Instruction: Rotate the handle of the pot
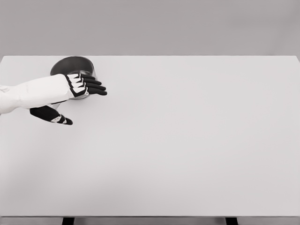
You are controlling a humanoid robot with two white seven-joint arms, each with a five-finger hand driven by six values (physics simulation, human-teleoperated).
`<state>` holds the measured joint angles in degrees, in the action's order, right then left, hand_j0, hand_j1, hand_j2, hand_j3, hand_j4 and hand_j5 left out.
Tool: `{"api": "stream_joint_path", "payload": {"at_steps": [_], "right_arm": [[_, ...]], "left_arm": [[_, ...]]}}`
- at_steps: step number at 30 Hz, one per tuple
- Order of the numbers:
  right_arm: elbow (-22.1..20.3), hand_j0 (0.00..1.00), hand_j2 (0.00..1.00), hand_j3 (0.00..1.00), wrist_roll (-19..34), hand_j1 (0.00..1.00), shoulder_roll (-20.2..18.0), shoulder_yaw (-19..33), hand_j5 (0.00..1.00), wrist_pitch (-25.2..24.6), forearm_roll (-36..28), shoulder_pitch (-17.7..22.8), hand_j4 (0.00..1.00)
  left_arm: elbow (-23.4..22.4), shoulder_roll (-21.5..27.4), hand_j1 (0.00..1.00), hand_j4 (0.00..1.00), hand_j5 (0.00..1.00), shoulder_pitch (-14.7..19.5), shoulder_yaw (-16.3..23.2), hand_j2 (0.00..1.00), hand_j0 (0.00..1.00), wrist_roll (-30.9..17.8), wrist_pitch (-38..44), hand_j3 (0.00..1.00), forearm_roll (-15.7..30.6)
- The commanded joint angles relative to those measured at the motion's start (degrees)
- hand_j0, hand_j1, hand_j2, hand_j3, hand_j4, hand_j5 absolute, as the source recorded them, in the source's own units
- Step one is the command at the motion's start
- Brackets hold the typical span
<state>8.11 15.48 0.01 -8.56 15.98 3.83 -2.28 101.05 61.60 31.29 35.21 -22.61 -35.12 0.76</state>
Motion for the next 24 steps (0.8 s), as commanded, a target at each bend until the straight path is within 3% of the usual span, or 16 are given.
{"api": "stream_joint_path", "payload": {"at_steps": [1,6,12,14,16,17,18,20,22,24], "right_arm": [[0.06,1.00,1.00,1.00,-0.01,1.00,-0.01,0.12,1.00,0.01,0.03,0.00,1.00],[0.15,1.00,1.00,1.00,-0.01,1.00,-0.01,0.21,1.00,0.01,-0.05,0.17,1.00],[0.15,1.00,1.00,1.00,-0.01,1.00,-0.01,0.21,1.00,0.01,-0.05,0.17,1.00],[0.15,1.00,1.00,1.00,-0.01,1.00,-0.01,0.21,1.00,0.01,-0.05,0.17,1.00],[0.15,1.00,1.00,1.00,-0.01,1.00,-0.01,0.21,1.00,0.01,-0.05,0.17,1.00],[0.15,1.00,1.00,1.00,-0.01,1.00,-0.01,0.21,1.00,0.01,-0.05,0.17,1.00],[0.15,1.00,1.00,1.00,-0.01,1.00,-0.01,0.21,1.00,0.01,-0.05,0.17,1.00],[0.15,1.00,1.00,1.00,-0.01,1.00,-0.01,0.21,1.00,0.01,-0.05,0.17,1.00],[0.15,1.00,1.00,1.00,-0.01,1.00,-0.01,0.21,1.00,0.01,-0.05,0.17,1.00],[0.15,1.00,1.00,1.00,-0.01,1.00,-0.01,0.21,1.00,0.01,-0.05,0.17,1.00]], "left_arm": [[0.02,0.18,1.00,1.00,1.00,0.00,0.12,1.00,1.00,0.02,0.12,1.00,0.38],[0.02,-5.97,1.00,1.00,1.00,0.53,0.03,1.00,1.00,0.02,0.12,1.00,0.82],[-0.15,-3.24,1.00,1.00,1.00,2.20,0.03,1.00,1.00,0.02,0.12,1.00,4.16],[-0.15,-3.51,1.00,1.00,1.00,2.46,-0.15,1.00,1.00,0.02,0.12,1.00,2.67],[-0.06,-3.68,1.00,1.00,1.00,3.08,1.61,1.00,1.00,0.11,0.12,1.00,-7.87],[-0.06,-3.16,1.00,1.00,1.00,4.13,6.87,1.00,1.00,0.02,0.12,1.00,-13.14],[-0.06,-2.19,1.00,1.00,1.00,7.64,12.41,1.00,1.00,0.02,0.12,1.00,-14.29],[0.02,-2.19,1.00,1.00,1.00,10.54,16.37,1.00,1.00,0.02,0.12,1.00,-14.03],[-0.06,-0.70,1.00,1.00,1.00,12.83,17.87,1.00,1.00,0.02,0.12,1.00,-13.16],[0.02,0.71,1.00,1.00,1.00,12.92,16.99,1.00,1.00,0.02,0.12,1.00,-6.30]]}}
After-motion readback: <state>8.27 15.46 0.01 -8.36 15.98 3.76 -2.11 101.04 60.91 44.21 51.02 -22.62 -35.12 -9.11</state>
